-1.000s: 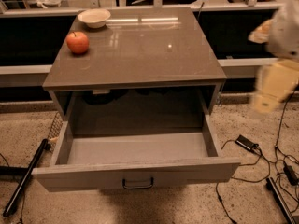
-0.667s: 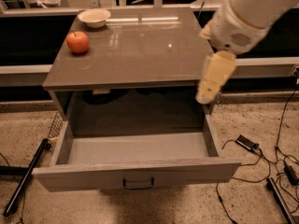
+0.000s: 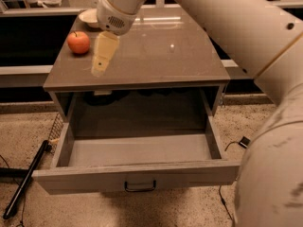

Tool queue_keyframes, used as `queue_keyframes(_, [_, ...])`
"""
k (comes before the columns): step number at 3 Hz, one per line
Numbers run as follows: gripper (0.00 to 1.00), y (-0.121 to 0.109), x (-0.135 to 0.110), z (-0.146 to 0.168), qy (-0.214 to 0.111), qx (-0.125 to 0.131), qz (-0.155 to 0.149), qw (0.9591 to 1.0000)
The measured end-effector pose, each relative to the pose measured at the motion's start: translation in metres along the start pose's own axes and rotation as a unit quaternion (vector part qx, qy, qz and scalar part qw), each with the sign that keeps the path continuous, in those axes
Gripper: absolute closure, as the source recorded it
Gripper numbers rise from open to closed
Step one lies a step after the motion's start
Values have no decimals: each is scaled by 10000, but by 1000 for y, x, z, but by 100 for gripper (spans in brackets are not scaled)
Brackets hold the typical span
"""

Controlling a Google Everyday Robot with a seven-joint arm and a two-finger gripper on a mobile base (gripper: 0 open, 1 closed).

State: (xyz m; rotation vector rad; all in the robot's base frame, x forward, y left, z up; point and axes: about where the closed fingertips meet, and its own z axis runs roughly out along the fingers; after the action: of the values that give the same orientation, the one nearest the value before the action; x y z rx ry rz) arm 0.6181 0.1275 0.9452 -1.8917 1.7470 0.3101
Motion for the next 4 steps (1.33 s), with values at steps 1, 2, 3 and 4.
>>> queue_keyframes(1, [0,0,3,-1,12,3,18,10000])
queue_keyframes(2, [0,-21,2,4,-233,267,116,9993])
queue_keyframes(3, [0,-58,22,25,-661,682,357,9948])
queue_keyframes(4, [0,-91,44,56,-1198,1070,755,9841])
